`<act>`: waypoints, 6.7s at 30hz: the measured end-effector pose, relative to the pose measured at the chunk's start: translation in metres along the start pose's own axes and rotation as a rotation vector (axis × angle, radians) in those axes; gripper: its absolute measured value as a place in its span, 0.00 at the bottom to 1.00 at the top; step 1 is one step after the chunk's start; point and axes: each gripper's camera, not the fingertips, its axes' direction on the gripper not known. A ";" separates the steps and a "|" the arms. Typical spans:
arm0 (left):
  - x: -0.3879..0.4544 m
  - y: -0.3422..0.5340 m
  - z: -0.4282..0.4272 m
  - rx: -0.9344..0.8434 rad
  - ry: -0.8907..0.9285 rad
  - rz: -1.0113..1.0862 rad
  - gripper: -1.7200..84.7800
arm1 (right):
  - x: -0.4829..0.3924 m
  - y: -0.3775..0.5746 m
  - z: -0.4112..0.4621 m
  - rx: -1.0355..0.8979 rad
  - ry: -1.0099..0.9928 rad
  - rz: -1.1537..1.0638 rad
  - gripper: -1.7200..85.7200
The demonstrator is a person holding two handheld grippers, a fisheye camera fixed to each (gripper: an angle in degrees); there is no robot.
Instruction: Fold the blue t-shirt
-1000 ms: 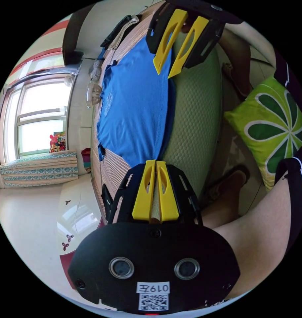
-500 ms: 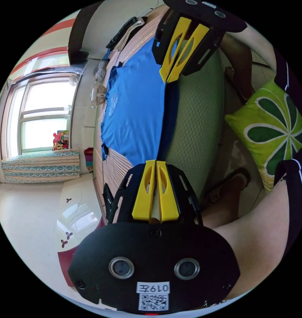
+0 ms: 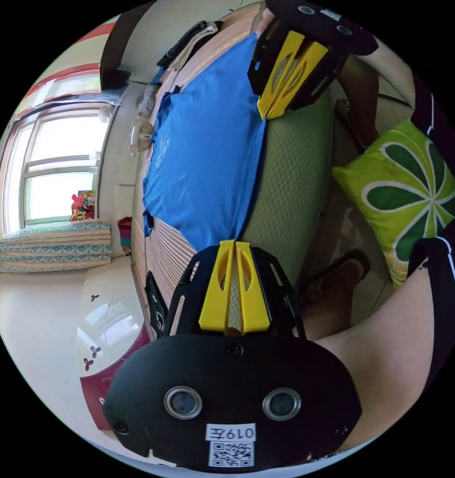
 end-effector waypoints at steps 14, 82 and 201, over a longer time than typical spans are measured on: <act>-0.046 0.030 -0.019 -0.054 -0.025 0.006 0.03 | -0.009 0.001 -0.025 0.029 0.083 -0.011 0.08; -0.476 0.410 0.259 0.000 1.079 -1.422 0.04 | 0.204 0.120 0.138 -0.159 -0.197 0.617 0.01; -0.556 0.061 0.304 -0.034 0.817 -0.575 0.03 | 0.282 0.507 0.293 -0.426 -0.576 1.554 0.01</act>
